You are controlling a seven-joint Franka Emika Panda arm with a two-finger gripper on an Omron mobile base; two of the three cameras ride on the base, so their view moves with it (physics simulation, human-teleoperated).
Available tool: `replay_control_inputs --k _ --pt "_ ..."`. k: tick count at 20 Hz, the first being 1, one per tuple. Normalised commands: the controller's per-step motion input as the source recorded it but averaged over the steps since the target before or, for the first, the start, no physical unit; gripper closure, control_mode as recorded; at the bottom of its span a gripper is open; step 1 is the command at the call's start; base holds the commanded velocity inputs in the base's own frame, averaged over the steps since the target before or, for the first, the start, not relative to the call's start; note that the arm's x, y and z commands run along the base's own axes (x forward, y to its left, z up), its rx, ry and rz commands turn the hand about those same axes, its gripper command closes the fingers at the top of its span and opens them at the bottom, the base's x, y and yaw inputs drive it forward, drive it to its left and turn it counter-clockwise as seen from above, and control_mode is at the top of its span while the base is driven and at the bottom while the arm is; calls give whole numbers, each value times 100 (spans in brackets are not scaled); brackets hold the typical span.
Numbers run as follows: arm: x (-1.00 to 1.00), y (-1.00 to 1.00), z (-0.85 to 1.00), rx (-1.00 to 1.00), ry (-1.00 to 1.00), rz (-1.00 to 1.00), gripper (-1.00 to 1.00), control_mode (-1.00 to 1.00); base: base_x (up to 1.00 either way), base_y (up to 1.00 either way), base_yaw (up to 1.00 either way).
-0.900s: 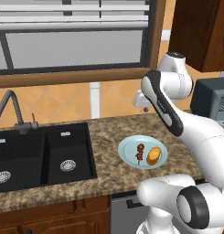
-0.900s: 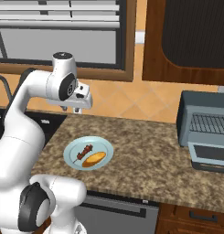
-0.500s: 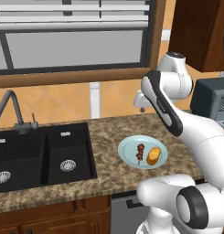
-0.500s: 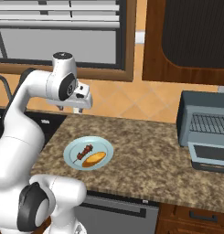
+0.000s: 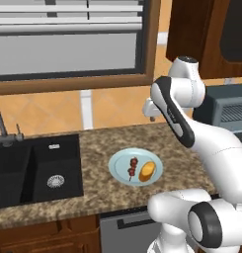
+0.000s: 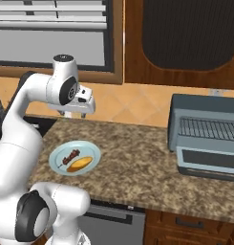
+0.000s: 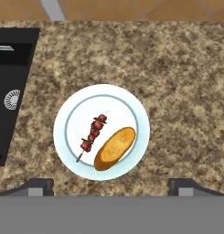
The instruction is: Pick up the kebab skewer and baguette bread, and place them inside the toaster oven. Close the toaster oven door and start by setting the timer.
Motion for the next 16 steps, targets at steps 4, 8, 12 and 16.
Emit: replay_control_inputs --k 4,8,12,16 --pt "0 0 0 0 0 0 -100 100 0 -87 0" --pt "0 0 0 0 0 0 -100 100 0 -67 0" --pt "0 0 0 0 0 0 -100 100 0 -64 0" --pt "0 0 0 0 0 0 -100 100 2 -44 0"
